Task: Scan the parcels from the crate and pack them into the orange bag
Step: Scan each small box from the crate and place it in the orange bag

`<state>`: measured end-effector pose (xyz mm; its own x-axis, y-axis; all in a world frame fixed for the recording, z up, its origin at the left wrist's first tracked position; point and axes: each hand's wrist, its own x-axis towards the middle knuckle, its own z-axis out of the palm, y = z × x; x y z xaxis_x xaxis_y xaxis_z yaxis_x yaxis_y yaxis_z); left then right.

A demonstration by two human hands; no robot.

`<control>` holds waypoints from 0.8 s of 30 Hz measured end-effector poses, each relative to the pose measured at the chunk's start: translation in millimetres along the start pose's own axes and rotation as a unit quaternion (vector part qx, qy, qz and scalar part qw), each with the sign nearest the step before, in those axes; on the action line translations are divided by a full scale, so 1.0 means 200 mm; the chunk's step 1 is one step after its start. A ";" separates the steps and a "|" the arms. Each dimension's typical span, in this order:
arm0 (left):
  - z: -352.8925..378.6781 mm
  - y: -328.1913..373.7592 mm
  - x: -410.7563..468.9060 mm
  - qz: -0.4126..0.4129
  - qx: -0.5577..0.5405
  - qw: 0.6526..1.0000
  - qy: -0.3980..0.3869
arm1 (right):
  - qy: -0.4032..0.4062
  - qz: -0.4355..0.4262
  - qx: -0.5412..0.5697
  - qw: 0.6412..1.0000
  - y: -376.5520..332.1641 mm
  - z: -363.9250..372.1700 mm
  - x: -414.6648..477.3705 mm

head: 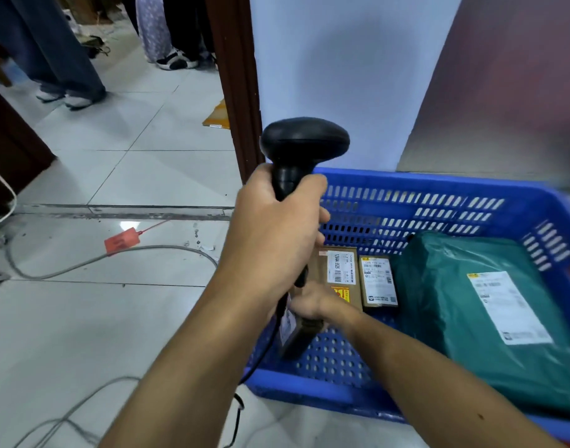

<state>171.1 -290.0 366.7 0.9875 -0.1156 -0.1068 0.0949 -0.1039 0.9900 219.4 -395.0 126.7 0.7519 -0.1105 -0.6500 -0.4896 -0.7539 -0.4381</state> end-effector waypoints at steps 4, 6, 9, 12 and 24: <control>0.01 0.04 -0.02 0.000 -0.027 1.000 0.015 | 0.010 0.006 0.071 0.997 0.10 -0.21 -0.25; 0.04 0.03 -0.04 -0.007 -0.023 1.000 0.010 | 0.020 0.007 0.171 0.985 0.17 -0.32 -0.38; 0.10 0.02 -0.08 -0.005 -0.005 1.000 -0.018 | 0.060 -0.002 0.279 0.959 0.29 -0.47 -0.60; 0.15 0.00 -0.15 -0.010 0.007 0.999 -0.042 | 0.110 -0.019 0.347 0.931 0.42 -0.62 -0.89; 0.25 -0.03 -0.65 -0.011 0.001 0.987 -0.163 | 0.246 -0.063 0.448 0.857 0.85 -0.69 -1.63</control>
<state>36.4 -324.0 370.6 0.8928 -0.4241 -0.1517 0.1145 -0.1120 0.9871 -47.2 -576.6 350.6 0.8110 -0.4911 -0.3178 -0.3669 -0.0039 -0.9302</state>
